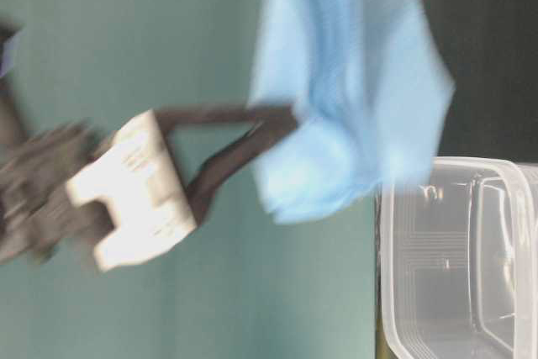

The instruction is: Place the blue towel into the container with the left arm.

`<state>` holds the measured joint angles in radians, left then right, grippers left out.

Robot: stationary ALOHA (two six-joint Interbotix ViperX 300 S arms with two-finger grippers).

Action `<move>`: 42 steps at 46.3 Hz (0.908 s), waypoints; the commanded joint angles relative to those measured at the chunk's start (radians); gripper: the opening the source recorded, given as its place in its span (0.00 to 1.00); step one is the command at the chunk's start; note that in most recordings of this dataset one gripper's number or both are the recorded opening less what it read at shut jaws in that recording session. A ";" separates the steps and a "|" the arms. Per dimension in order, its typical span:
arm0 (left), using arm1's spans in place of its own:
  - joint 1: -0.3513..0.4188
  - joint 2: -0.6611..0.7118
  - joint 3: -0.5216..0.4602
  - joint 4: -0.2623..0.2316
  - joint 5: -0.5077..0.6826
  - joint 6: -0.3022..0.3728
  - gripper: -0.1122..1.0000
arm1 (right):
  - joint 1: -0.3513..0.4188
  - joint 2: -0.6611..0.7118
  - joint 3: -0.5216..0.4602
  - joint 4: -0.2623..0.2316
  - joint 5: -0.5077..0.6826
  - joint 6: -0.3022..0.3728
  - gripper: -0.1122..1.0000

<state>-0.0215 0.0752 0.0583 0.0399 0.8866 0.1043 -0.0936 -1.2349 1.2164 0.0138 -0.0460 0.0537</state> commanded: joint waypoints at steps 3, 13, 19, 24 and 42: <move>-0.005 -0.178 0.103 0.005 -0.005 -0.003 0.15 | -0.002 0.006 -0.008 0.002 -0.006 0.002 0.77; 0.012 -0.350 0.310 0.005 -0.092 0.009 0.15 | -0.002 0.008 -0.005 0.002 -0.006 0.003 0.77; 0.015 -0.396 0.370 0.005 -0.178 0.014 0.15 | -0.002 0.009 -0.003 0.002 -0.011 0.003 0.77; 0.021 -0.405 0.397 0.005 -0.186 0.014 0.15 | -0.003 0.009 -0.003 0.002 -0.012 0.003 0.77; 0.046 -0.374 0.408 0.005 -0.209 -0.005 0.15 | -0.005 0.008 -0.003 0.002 -0.015 0.005 0.77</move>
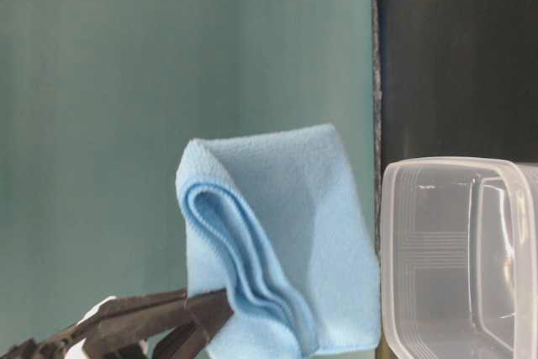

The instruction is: Place the blue towel into the container with the left arm.

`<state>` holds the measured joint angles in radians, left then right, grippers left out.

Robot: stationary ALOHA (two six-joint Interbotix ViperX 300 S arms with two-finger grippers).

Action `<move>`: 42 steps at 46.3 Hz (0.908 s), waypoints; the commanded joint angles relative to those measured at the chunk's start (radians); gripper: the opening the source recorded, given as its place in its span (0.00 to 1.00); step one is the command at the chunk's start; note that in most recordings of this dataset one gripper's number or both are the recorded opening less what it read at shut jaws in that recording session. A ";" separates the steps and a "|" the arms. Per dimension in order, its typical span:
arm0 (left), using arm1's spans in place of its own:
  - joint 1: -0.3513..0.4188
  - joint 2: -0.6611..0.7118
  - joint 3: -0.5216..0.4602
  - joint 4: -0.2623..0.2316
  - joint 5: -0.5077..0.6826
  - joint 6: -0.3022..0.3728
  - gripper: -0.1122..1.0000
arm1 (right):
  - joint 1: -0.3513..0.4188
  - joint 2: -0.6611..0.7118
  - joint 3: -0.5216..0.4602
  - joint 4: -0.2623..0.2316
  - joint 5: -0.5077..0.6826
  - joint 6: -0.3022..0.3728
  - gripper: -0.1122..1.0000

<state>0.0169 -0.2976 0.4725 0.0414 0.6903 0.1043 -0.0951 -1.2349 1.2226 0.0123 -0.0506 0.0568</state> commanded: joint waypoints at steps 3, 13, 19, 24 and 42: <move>0.011 0.000 -0.006 0.003 -0.012 -0.002 0.15 | -0.003 0.008 -0.009 0.003 -0.011 0.003 0.77; 0.015 0.000 0.005 0.003 -0.014 -0.005 0.15 | -0.003 0.009 -0.009 0.003 -0.011 0.003 0.77; 0.015 -0.003 0.011 0.003 -0.015 -0.008 0.15 | -0.003 0.008 -0.009 0.003 -0.011 0.005 0.77; 0.017 -0.005 0.021 0.003 -0.017 -0.012 0.15 | -0.003 0.008 -0.009 0.005 -0.011 0.005 0.77; 0.020 -0.011 0.055 0.003 -0.020 -0.057 0.57 | -0.005 0.011 -0.006 0.005 -0.012 0.005 0.77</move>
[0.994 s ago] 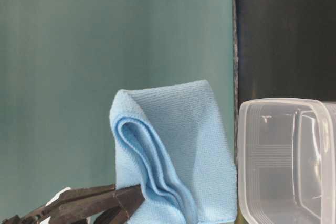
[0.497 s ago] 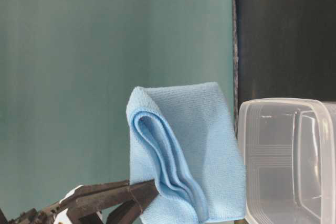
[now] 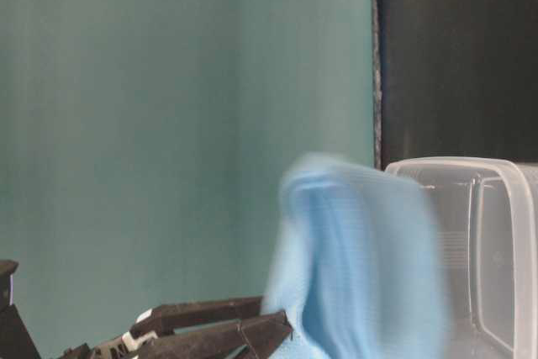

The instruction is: Place the blue towel into the container with the left arm.

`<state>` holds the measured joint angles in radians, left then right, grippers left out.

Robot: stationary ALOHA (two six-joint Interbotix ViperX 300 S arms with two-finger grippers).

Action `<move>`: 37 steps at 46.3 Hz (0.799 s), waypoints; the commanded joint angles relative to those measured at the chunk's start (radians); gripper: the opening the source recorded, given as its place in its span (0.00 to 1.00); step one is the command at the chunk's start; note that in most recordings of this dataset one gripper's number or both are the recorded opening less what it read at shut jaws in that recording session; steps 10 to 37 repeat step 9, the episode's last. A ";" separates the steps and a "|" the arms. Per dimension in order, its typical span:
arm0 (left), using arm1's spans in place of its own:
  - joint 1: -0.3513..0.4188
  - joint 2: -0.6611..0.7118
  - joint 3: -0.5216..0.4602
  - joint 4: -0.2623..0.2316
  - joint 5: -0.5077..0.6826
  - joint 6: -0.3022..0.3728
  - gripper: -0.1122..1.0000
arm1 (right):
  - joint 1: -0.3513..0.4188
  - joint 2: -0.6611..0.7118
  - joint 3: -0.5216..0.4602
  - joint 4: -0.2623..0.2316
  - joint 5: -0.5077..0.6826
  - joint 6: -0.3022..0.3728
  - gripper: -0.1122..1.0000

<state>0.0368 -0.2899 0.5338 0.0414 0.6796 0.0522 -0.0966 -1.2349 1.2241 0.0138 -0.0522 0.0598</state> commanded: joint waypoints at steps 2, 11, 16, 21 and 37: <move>0.000 -0.020 -0.005 0.003 -0.012 -0.015 0.69 | -0.003 0.011 -0.006 0.002 -0.009 0.002 0.77; 0.003 -0.038 0.012 0.003 -0.066 -0.040 0.91 | -0.002 0.012 -0.006 0.003 -0.009 0.002 0.77; 0.003 -0.038 0.012 0.003 -0.066 -0.040 0.91 | -0.002 0.012 -0.006 0.003 -0.009 0.002 0.77; 0.003 -0.038 0.012 0.003 -0.066 -0.040 0.91 | -0.002 0.012 -0.006 0.003 -0.009 0.002 0.77; 0.003 -0.038 0.012 0.003 -0.066 -0.040 0.91 | -0.002 0.012 -0.006 0.003 -0.009 0.002 0.77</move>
